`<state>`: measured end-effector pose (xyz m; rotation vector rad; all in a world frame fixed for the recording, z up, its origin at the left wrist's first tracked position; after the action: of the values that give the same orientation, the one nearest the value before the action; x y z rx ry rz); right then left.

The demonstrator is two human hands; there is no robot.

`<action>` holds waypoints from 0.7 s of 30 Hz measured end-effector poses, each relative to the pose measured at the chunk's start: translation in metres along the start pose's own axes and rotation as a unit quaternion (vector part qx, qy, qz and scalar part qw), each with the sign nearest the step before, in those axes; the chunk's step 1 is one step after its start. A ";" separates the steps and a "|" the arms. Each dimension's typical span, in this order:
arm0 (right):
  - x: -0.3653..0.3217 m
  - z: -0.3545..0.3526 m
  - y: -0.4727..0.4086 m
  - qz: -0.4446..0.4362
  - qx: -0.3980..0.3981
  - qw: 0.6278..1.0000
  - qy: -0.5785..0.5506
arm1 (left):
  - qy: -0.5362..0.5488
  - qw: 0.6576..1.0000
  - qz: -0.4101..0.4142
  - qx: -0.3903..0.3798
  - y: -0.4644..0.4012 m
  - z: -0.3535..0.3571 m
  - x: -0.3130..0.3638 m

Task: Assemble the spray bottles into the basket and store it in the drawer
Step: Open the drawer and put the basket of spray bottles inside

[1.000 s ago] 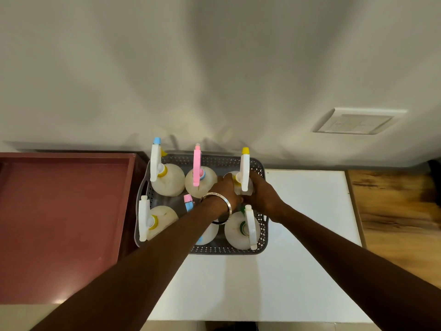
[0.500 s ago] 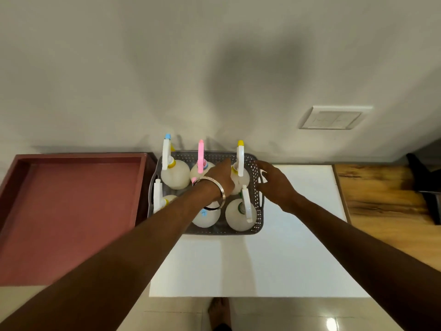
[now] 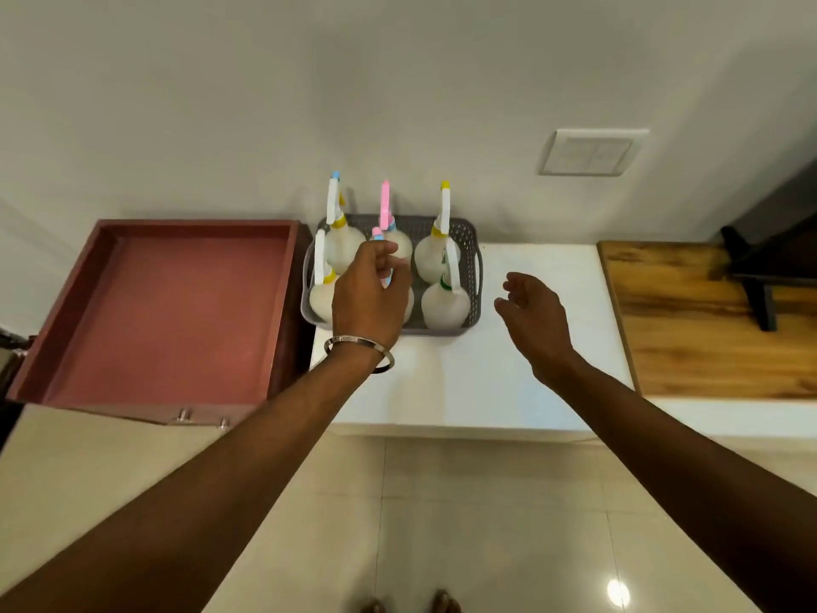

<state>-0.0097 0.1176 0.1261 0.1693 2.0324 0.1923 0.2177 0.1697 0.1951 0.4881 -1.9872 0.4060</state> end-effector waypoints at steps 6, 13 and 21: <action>0.030 0.002 0.087 0.061 0.053 0.992 -0.096 | 0.102 0.992 -0.061 0.051 0.066 -0.027 -0.058; 0.130 0.041 0.180 0.193 0.090 0.948 -0.237 | 0.215 0.932 -0.273 0.102 0.175 -0.035 -0.177; 0.285 0.108 0.223 0.377 0.098 0.870 -0.301 | 0.345 0.750 -0.562 0.050 0.267 0.033 -0.322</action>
<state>-0.0334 0.4004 -0.1239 1.0282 1.2678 0.3629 0.1912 0.4363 -0.1280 1.2726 -0.7032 -0.1007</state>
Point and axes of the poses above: each hand's wrist, its own y-axis away from the middle knuckle, its own z-axis out of the palm, x = y × z, the point moved 6 cm from there along -y, towards the middle knuckle, and after that the axes turned 1 degree about x, right-handed, at the moved point
